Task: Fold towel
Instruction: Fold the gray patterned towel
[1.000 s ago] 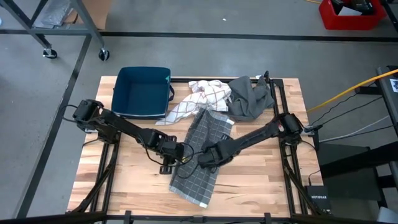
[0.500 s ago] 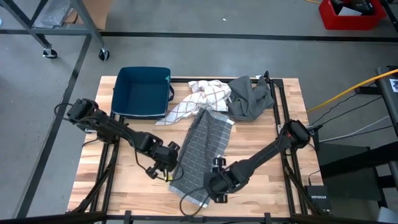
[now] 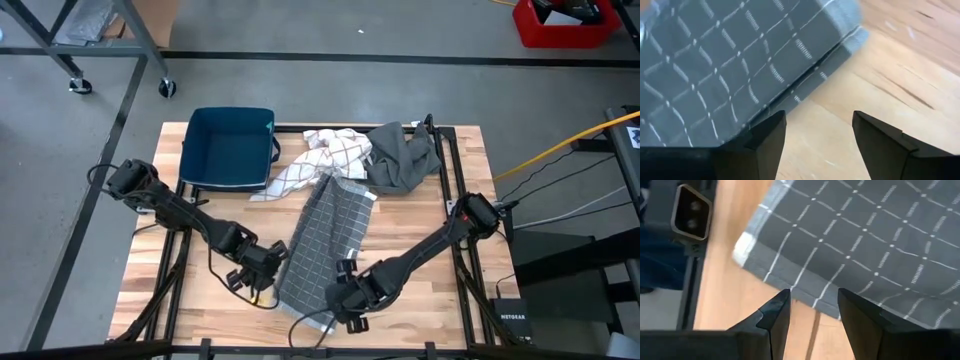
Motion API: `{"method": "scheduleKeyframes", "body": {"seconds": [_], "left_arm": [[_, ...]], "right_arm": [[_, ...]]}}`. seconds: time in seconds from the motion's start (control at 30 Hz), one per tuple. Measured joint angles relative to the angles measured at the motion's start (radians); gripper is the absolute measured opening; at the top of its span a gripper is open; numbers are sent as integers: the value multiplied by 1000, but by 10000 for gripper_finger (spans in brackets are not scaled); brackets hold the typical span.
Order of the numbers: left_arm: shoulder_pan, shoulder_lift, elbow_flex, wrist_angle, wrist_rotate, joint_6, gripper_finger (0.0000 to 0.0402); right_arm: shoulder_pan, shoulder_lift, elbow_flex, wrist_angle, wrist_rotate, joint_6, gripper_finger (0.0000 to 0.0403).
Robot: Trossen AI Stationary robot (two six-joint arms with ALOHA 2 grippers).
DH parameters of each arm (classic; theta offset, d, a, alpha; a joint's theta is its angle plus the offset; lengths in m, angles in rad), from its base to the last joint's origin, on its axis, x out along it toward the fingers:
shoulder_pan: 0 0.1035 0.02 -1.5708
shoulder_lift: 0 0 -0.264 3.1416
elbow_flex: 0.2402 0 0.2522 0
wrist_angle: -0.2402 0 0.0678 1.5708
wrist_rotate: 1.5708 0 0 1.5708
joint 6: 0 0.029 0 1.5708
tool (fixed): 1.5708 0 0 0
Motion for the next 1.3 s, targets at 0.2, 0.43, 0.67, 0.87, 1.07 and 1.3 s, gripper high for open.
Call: {"method": "scheduleKeyframes", "body": {"seconds": [0.2, 0.43, 0.67, 0.87, 1.07, 1.3], "left_arm": [[-30, 23, 0, 6, -27, 118, 223], [-58, 61, 0, 55, -107, 202, 224], [-53, 101, 0, 189, -132, 237, 224], [-45, 145, 0, 188, -139, 320, 224], [-35, 178, 0, 195, -150, 370, 224], [-34, 190, -1, 275, -149, 385, 224]], "right_arm": [[6, 33, 0, 33, -43, -22, 170], [20, 87, 0, 81, -44, -33, 170], [20, 97, 0, 82, -32, -55, 170], [20, 118, 0, 85, -16, -138, 170], [19, 141, 0, 105, -16, -220, 170], [19, 187, 1, 172, -8, -266, 170]]}}
